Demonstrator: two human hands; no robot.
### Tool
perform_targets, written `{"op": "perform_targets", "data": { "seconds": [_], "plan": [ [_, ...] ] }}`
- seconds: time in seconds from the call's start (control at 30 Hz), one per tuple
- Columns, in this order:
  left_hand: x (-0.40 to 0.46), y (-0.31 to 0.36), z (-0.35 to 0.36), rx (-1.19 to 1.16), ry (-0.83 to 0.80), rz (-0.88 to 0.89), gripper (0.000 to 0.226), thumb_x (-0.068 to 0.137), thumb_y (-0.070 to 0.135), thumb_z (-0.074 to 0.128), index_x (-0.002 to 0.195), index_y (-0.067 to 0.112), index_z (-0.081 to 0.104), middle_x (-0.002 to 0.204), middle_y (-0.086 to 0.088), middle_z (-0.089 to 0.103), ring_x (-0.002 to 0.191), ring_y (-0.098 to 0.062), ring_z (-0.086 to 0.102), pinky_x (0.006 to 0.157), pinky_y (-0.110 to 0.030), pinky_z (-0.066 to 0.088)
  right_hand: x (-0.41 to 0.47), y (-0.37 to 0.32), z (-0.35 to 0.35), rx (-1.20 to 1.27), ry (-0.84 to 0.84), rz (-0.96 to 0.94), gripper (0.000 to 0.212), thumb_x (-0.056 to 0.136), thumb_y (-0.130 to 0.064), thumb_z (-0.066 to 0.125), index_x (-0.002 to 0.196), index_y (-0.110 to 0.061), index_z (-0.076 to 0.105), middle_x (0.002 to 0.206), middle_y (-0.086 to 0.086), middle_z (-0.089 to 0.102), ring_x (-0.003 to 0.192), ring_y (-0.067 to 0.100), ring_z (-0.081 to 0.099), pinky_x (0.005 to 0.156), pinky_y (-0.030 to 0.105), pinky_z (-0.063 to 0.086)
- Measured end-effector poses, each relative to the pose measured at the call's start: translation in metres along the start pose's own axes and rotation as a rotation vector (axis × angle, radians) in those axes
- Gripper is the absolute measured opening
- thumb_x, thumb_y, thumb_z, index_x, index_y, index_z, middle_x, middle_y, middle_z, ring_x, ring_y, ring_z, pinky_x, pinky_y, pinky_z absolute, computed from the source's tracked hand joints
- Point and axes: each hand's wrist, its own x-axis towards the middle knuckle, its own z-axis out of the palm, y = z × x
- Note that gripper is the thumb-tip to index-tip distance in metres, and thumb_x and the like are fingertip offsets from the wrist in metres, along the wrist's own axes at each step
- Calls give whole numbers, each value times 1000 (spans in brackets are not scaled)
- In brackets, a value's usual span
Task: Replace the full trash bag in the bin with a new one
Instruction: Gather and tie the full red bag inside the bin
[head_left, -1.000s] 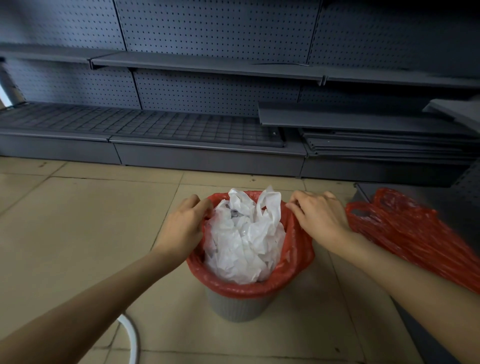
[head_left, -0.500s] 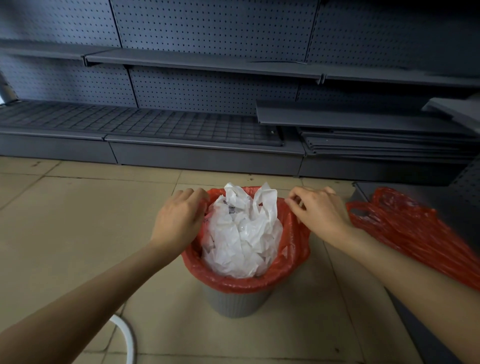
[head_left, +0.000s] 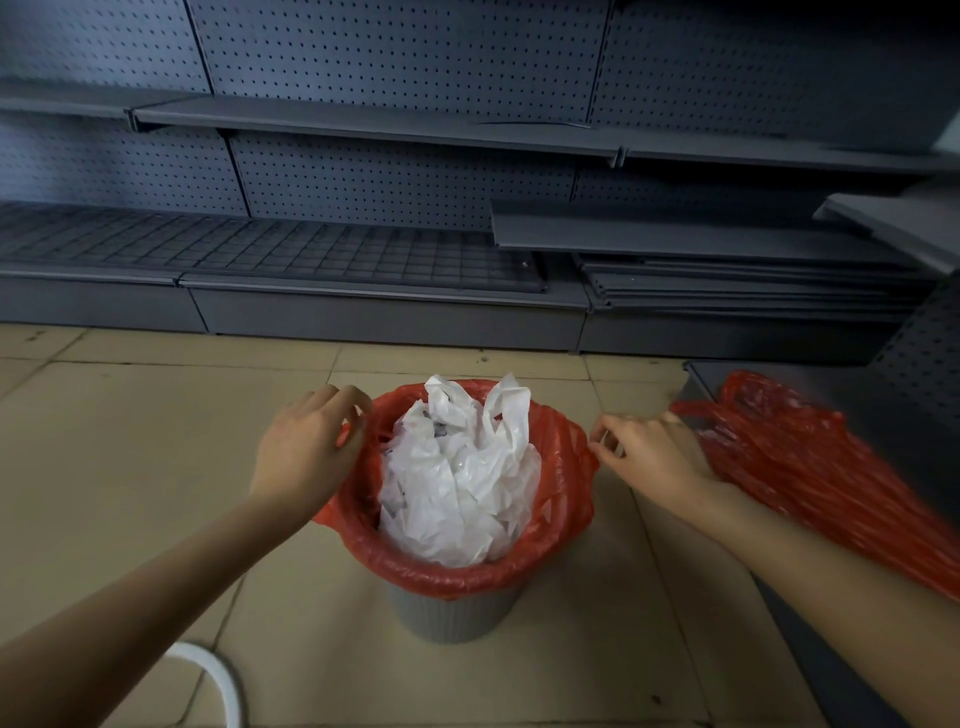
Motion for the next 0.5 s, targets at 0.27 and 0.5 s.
{"op": "perform_targets", "data": {
  "seconds": [0.27, 0.5],
  "plan": [
    [-4, 6, 6, 41, -19, 87, 20, 81, 29, 42, 89, 23, 60, 75, 6, 56, 68, -21, 53, 54, -28, 38, -1, -7, 12, -20, -170, 90, 35, 90, -52, 45, 91, -21, 61, 88, -1, 68, 83, 19, 64, 80, 32, 44],
    [-9, -3, -2, 127, -4, 109, 29, 81, 31, 36, 88, 20, 62, 73, 3, 58, 67, -24, 55, 58, -27, 36, 4, -19, -2, 87, -30, 65, 14, 88, -34, 51, 93, -23, 58, 89, -4, 68, 81, 20, 64, 74, 29, 43]
  ]
}}
